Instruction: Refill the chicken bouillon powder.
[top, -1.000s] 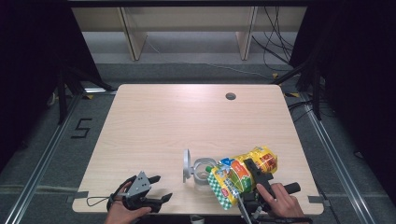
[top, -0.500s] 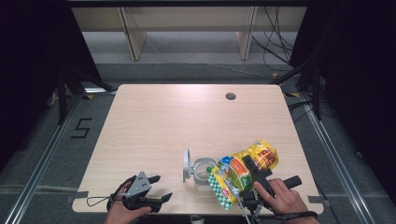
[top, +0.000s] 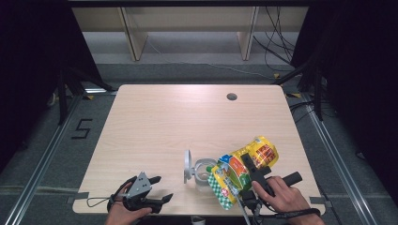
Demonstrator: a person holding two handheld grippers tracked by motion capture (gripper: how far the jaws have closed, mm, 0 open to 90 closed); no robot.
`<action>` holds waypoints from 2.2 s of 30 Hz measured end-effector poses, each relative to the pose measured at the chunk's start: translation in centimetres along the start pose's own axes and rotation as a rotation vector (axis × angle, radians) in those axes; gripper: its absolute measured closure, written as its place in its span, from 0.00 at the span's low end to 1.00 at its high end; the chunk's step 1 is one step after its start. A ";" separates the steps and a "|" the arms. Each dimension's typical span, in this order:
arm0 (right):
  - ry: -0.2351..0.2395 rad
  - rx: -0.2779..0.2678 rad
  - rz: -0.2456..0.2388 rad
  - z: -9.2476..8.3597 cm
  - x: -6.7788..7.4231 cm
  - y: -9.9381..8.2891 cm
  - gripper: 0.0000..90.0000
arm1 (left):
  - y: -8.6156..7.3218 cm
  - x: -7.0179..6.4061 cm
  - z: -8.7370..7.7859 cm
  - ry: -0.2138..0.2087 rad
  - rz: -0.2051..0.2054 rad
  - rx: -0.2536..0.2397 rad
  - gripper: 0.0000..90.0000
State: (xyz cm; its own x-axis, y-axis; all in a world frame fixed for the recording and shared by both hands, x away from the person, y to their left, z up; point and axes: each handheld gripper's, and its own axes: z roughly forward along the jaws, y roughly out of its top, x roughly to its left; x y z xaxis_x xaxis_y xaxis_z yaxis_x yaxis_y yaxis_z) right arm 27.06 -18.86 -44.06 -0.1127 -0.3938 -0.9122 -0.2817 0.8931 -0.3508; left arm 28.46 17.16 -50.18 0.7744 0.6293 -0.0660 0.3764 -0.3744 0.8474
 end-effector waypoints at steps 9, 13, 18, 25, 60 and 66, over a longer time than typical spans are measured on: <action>-0.004 0.007 -0.054 0.0 -0.1 -0.2 0.47 | 0.0 0.0 0.0 0.000 -0.002 -0.001 0.28; -0.012 0.009 -0.072 0.1 -0.3 -0.5 0.47 | 0.0 0.1 0.0 -0.005 0.012 0.009 0.28; -0.006 0.017 -0.121 0.2 -0.6 -0.5 0.47 | 0.0 0.1 0.0 0.001 0.017 0.011 0.28; -0.005 -0.001 -0.155 0.4 -0.9 -0.3 0.48 | 0.0 0.2 0.0 -0.005 0.033 0.005 0.28; -0.017 -0.026 -0.223 0.0 -1.6 -0.3 0.53 | 0.0 0.3 0.0 -0.003 0.045 0.010 0.28; -0.019 -0.035 -0.219 -0.1 -1.6 -0.4 0.53 | 0.0 0.3 0.0 -0.008 0.040 0.008 0.28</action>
State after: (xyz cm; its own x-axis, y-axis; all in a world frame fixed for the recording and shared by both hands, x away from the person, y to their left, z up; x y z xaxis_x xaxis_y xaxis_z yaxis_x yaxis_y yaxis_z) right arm 27.28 -18.56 -42.48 -0.0271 -0.5731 -0.8190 -0.3303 0.7785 -0.5338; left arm 28.71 17.33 -50.17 0.7932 0.6079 -0.0361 0.3486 -0.4046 0.8454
